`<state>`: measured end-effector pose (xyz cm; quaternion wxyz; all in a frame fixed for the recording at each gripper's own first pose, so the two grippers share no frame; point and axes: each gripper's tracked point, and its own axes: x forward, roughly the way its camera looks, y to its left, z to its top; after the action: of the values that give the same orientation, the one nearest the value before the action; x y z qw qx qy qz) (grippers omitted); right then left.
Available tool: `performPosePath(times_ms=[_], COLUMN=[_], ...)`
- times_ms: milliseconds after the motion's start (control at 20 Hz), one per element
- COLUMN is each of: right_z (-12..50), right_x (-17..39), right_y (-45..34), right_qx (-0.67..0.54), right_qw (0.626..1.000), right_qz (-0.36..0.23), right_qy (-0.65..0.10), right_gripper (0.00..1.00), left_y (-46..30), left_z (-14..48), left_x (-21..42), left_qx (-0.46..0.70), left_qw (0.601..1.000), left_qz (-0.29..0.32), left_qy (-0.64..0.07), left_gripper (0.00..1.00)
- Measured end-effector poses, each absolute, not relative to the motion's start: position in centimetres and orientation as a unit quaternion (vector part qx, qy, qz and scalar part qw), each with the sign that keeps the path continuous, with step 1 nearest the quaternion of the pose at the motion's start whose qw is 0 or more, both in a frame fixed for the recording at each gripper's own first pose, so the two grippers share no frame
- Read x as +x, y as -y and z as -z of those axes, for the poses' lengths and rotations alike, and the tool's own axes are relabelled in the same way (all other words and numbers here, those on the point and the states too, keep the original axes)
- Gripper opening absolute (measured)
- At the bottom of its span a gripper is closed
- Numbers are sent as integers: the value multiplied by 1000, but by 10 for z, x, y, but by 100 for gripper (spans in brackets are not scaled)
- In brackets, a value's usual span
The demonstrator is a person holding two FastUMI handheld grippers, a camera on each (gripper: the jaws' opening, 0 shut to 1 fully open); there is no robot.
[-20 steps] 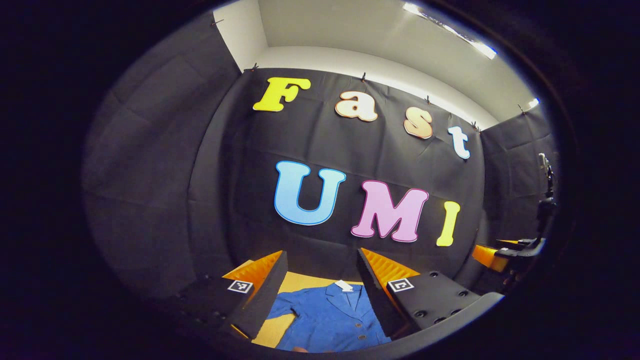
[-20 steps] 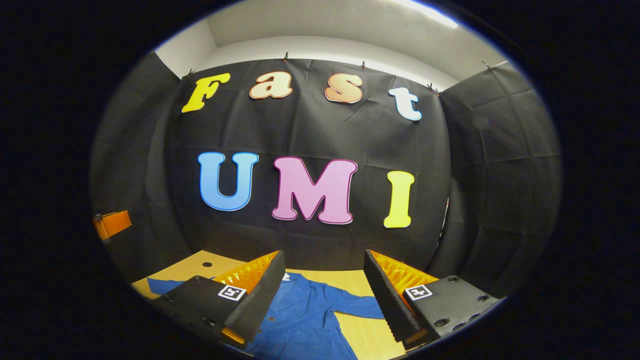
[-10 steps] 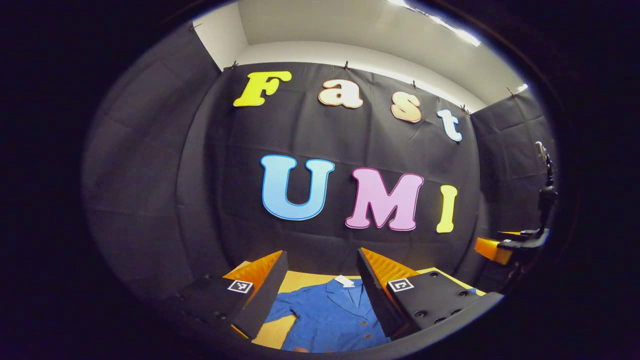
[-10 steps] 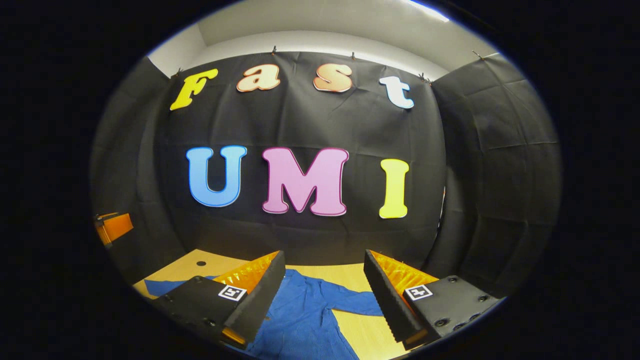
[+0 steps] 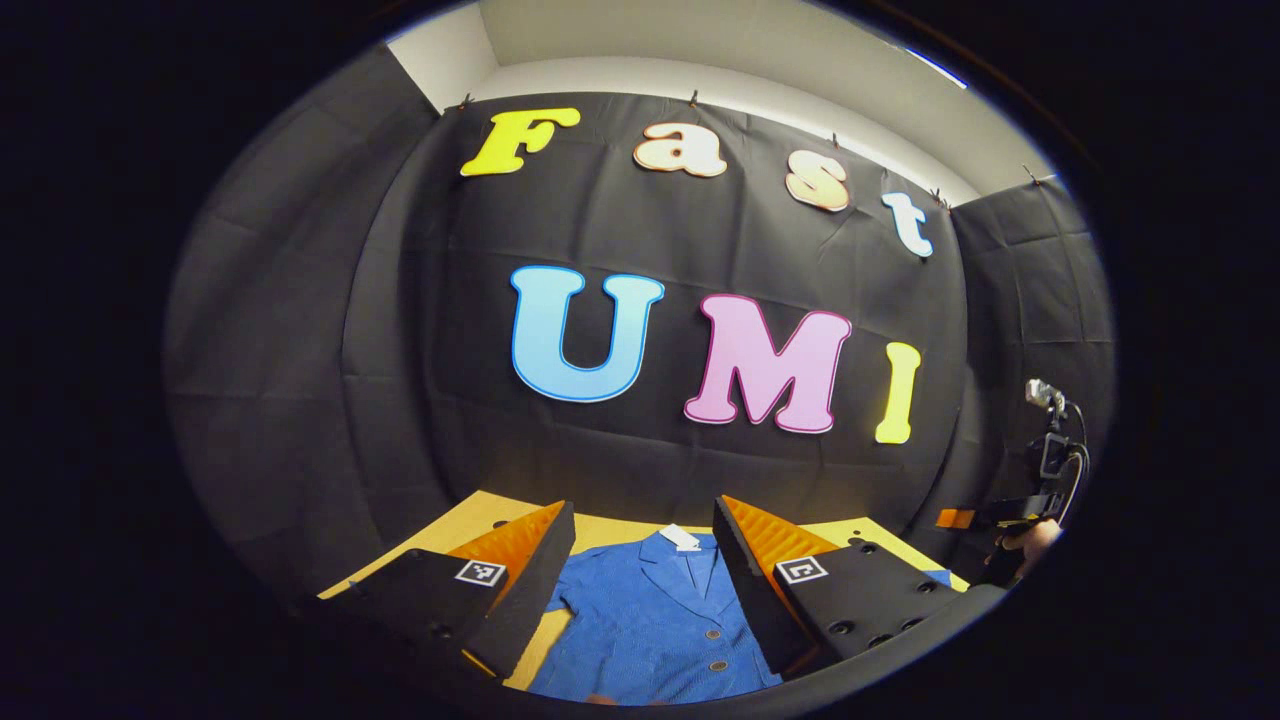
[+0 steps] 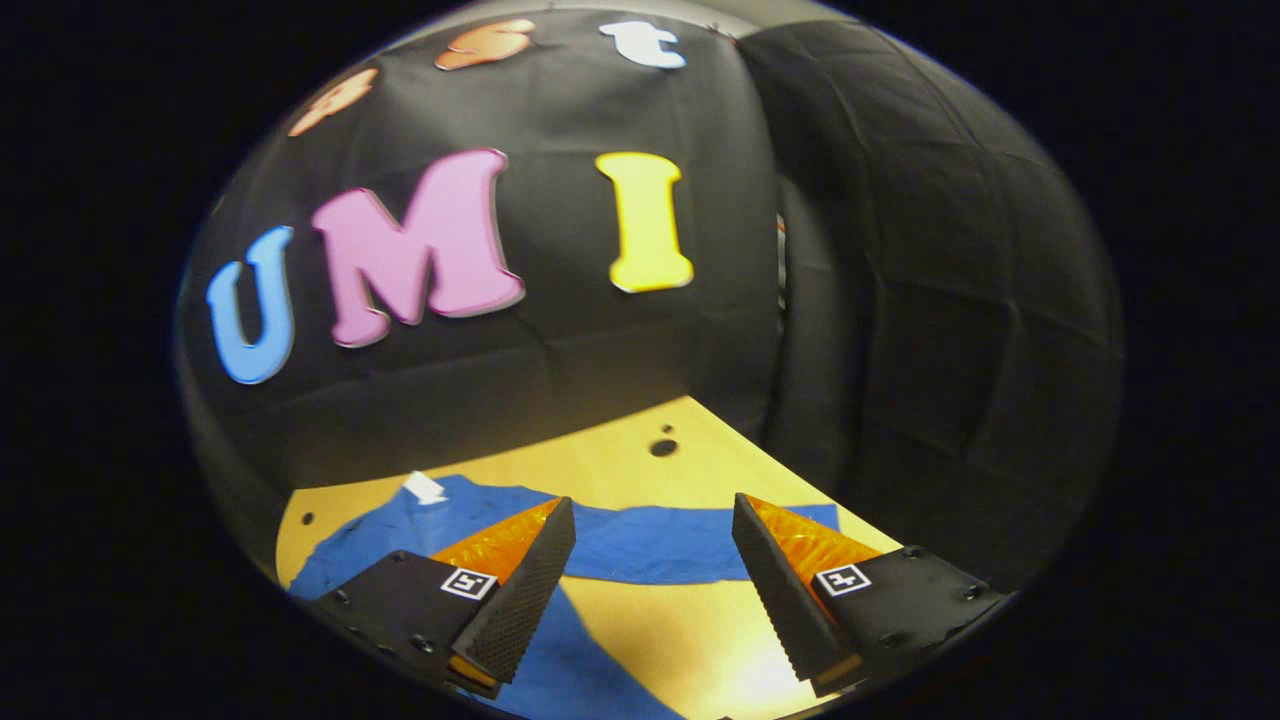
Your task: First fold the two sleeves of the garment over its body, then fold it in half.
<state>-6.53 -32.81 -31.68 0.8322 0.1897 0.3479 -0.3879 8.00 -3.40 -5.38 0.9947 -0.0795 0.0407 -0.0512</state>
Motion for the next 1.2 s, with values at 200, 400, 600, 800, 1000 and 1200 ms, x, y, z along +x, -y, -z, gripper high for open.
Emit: performPosePath(times_ms=[200,400,600,800,1000,1200], right_z=[433,497,541,539,536,537], right_x=[-104,-131,-150,-155,-152,-141], right_y=[374,420,439,443,442,435], right_qx=[239,227,264,286,282,319], right_qw=[734,691,654,647,654,639], right_qz=[427,439,447,455,443,444], right_qy=[-470,-527,-550,-541,-544,-542], right_gripper=[98,99,99,99,82,36], left_y=[62,92,126,155,170,176], left_z=[53,62,78,69,60,60], left_x=[108,122,126,130,135,127], left_qx=[-64,-54,-47,-64,-64,-73], left_qw=[995,991,985,979,979,977], left_qz=[57,76,105,140,156,159], left_qy=[-58,-93,-125,-131,-118,-120], left_gripper=[81,81,80,80,81,81])
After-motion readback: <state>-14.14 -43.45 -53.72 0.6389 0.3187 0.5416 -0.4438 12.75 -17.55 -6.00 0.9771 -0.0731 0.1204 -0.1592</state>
